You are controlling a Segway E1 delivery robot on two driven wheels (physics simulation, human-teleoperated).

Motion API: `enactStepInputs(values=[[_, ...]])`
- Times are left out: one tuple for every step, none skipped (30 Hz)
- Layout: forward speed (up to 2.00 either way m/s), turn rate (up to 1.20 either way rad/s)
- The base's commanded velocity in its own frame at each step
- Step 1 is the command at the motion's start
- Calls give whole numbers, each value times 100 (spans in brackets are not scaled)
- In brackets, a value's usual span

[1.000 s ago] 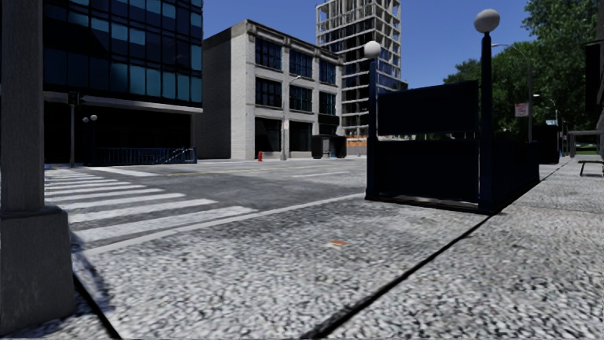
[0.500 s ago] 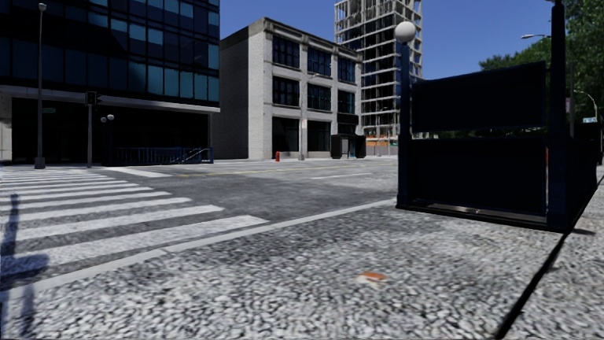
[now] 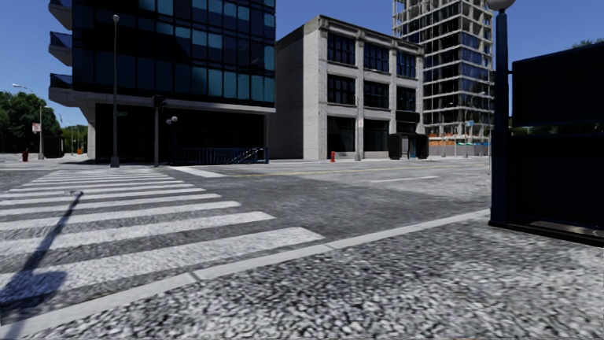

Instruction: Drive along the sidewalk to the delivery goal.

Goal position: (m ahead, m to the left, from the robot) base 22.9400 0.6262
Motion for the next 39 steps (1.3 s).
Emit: enactStepInputs(values=[[129, 56], [129, 57], [129, 57], [129, 57], [129, 57], [129, 57], [129, 58], [129, 58], [129, 58], [129, 58], [129, 58], [129, 58], [129, 58], [138, 58], [138, 58], [144, 58], [146, 59], [147, 60], [147, 60], [147, 60], [147, 60], [148, 60], [148, 60], [172, 60], [192, 60], [197, 60], [197, 60], [198, 60], [199, 60], [199, 60], [199, 60], [199, 60], [199, 60], [199, 60], [199, 60], [199, 60], [199, 60], [199, 60], [199, 60]])
